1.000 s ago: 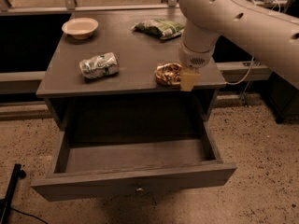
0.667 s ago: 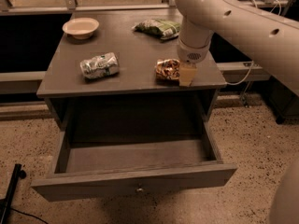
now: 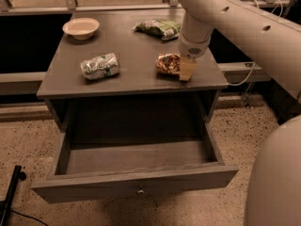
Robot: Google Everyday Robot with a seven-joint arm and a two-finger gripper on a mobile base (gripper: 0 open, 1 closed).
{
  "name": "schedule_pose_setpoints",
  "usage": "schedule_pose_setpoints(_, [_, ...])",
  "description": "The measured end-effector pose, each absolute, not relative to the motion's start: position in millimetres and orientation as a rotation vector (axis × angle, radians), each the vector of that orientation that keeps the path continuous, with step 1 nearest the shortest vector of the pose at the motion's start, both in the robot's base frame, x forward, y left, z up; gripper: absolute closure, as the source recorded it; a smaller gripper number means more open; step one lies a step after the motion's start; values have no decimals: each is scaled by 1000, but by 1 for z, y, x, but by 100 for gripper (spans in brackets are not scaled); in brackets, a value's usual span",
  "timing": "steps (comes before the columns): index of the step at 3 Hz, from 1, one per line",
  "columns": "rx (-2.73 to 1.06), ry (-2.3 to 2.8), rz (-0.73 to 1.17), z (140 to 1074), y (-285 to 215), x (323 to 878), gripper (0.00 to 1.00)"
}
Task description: Pick orange can from top drawer and place on counter
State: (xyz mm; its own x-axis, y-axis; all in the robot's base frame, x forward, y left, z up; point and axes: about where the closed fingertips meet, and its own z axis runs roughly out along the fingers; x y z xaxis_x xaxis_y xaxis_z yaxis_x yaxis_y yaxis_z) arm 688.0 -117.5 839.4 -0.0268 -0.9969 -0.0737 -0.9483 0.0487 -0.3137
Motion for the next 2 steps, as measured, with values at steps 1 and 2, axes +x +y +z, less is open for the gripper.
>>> schedule_pose_setpoints(1, [-1979,2057,-257,839,-117,688,36])
schedule_pose_setpoints(2, [-1979,2057,-256,839,-117,688,12])
